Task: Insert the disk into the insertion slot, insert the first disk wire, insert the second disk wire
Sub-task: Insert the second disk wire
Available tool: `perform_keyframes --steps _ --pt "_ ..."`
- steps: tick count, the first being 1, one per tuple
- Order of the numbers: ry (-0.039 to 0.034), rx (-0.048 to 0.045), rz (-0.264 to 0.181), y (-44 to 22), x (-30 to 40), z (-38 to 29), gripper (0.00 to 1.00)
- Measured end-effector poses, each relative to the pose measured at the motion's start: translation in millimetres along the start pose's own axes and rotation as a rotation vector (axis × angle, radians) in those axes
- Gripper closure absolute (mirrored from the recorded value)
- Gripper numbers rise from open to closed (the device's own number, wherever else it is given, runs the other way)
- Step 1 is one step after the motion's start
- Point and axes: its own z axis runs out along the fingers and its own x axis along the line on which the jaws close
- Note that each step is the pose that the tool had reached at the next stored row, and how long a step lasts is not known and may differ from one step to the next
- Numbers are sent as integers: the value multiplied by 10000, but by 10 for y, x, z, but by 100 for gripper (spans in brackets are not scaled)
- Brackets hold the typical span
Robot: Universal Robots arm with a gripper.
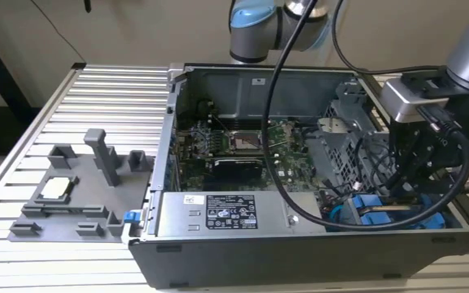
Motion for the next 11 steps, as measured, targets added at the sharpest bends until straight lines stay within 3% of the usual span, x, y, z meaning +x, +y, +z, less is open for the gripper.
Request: perform_keyframes --steps 5,11 --pt "-41 -2 253 -2 0 32 84" --pt "-50 -51 315 -54 2 44 84"
